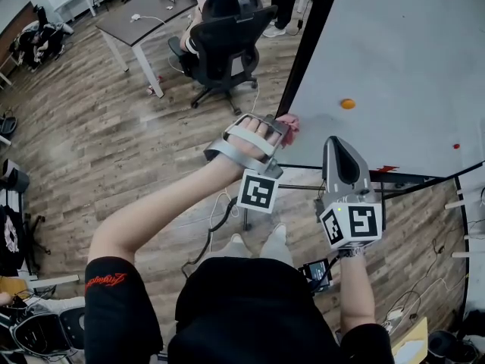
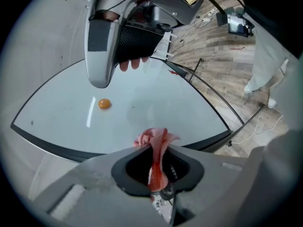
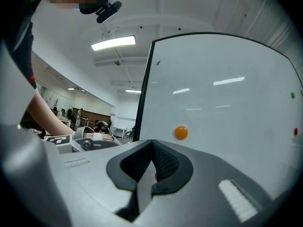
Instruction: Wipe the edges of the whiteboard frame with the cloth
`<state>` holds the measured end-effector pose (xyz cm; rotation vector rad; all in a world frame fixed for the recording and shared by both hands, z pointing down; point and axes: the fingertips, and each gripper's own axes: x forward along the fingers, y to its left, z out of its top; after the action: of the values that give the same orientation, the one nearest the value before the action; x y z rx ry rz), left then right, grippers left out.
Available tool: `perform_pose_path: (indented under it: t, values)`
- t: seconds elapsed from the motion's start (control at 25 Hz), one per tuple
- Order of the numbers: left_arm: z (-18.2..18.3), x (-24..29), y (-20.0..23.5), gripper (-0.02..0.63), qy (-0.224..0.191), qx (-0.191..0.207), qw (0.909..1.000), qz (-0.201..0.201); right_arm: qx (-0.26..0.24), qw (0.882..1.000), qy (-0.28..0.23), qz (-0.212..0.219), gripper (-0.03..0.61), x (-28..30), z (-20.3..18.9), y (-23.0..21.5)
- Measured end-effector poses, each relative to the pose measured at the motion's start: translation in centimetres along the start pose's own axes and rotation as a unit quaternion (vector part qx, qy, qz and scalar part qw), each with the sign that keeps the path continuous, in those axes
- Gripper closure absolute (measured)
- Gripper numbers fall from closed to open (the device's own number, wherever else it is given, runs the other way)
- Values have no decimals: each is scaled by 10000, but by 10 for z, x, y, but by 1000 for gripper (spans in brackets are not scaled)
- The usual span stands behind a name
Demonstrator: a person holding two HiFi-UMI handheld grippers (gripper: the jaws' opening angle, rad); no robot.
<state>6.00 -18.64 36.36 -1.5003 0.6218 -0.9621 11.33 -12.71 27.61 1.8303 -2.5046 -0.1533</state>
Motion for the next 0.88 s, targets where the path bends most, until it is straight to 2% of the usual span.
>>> perform_pose_path:
  t: [0.88]
  values:
    - [0,9,-25,568,203,-213,9995,-113,-12,9999,129,-37,577,-2,-8,-2]
